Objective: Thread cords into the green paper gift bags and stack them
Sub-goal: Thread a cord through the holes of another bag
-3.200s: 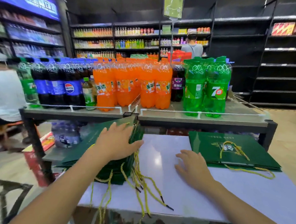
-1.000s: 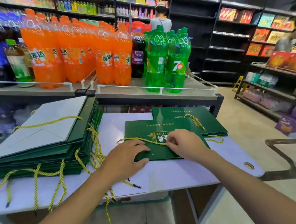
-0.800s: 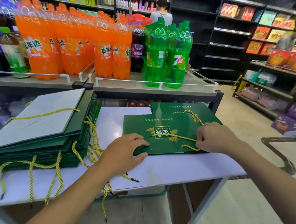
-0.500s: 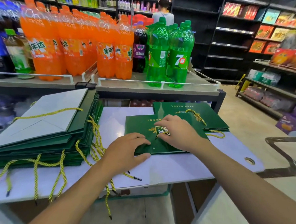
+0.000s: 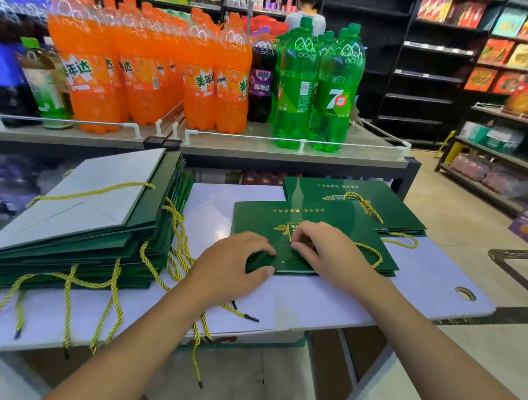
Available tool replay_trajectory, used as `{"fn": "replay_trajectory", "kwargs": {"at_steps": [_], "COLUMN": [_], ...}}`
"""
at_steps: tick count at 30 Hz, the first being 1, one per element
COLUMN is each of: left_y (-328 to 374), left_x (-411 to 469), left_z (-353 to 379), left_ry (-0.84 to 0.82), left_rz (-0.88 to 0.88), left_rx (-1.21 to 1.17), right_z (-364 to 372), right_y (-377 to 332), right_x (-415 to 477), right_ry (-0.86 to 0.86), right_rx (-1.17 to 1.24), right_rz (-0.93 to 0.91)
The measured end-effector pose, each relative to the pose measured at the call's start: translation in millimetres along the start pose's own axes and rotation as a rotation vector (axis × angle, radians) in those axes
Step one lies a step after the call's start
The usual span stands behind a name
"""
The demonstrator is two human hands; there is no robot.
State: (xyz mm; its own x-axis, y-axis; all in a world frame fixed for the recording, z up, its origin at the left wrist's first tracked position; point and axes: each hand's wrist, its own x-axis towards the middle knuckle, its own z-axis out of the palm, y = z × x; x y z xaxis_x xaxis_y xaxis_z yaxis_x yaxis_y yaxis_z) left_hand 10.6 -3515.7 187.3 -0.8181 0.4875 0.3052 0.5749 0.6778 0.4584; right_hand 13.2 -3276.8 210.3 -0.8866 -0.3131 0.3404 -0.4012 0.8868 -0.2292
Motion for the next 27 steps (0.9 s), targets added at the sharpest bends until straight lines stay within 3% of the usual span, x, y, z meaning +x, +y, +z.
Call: {"fn": "replay_trajectory", "kwargs": {"at_steps": [5, 27], "left_y": [1, -5], "left_x": [1, 1], "left_z": [1, 8], "left_ry": [0.014, 0.021], "left_rz": [0.006, 0.039], "left_rx": [0.006, 0.026], "right_z": [18, 18], "right_y": [-3, -10], "right_x": [-15, -21], "right_ry": [0.123, 0.118], "right_rx": [0.136, 0.115], "right_rz": [-0.114, -0.093]}}
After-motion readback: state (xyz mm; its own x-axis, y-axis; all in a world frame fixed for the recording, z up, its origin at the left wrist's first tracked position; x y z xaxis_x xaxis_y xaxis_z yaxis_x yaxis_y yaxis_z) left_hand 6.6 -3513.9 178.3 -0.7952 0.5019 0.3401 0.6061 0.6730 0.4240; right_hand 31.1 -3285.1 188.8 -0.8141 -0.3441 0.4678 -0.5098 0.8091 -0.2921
